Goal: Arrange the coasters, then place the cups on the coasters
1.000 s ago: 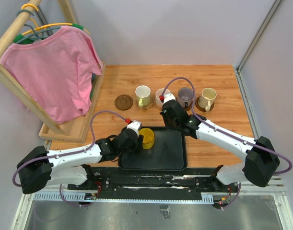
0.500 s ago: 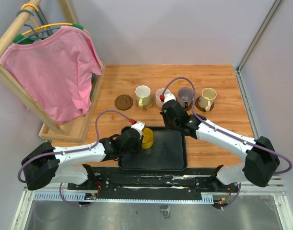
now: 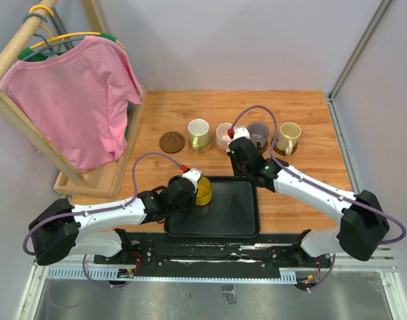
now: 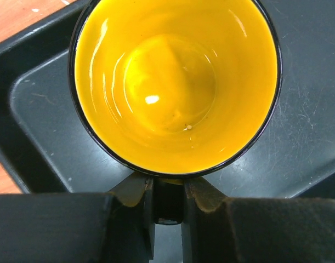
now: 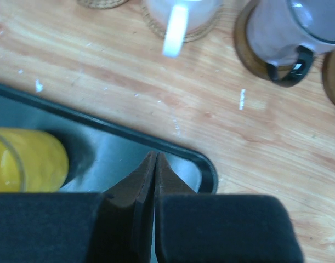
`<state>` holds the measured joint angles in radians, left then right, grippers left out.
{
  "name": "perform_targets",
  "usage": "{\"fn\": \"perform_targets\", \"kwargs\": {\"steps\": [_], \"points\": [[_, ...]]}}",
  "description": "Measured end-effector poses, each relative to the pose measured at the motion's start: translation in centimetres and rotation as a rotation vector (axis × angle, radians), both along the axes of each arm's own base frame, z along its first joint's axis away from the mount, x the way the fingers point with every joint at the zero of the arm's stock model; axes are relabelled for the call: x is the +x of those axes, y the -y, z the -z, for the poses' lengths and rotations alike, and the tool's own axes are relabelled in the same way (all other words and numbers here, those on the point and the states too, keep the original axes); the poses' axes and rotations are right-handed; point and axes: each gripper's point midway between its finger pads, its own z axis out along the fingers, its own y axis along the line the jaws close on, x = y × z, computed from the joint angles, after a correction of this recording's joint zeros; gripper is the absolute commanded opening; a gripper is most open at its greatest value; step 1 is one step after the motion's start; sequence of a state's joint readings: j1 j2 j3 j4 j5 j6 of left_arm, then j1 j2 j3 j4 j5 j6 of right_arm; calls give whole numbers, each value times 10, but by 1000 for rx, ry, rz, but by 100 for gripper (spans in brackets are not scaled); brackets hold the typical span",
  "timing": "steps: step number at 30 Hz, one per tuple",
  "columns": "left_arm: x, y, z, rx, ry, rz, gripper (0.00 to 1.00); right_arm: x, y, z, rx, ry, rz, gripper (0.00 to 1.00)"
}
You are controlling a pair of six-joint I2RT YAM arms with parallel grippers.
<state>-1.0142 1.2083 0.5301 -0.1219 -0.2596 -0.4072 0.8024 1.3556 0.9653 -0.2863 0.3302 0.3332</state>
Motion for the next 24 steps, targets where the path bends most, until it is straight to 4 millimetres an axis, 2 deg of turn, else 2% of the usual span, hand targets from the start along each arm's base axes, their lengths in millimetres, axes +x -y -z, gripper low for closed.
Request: {"fn": "perform_targets", "kwargs": {"steps": [3, 5, 9, 13, 19, 24], "points": [[2, -7, -11, 13, 21, -12, 0, 12, 16, -1, -4, 9, 58, 1], [7, -10, -26, 15, 59, -29, 1, 20, 27, -2, -4, 10, 95, 1], [34, -13, -69, -21, 154, -98, 1, 37, 46, -3, -7, 12, 157, 1], [70, -42, -95, -53, 225, -240, 1, 53, 42, 1, -9, 6, 154, 1], [115, -103, -94, -12, 246, -460, 0, 65, 31, 21, -30, -25, 122, 1], [141, -128, -83, 15, 236, -547, 1, 78, 28, 30, -40, -30, 115, 1]]}}
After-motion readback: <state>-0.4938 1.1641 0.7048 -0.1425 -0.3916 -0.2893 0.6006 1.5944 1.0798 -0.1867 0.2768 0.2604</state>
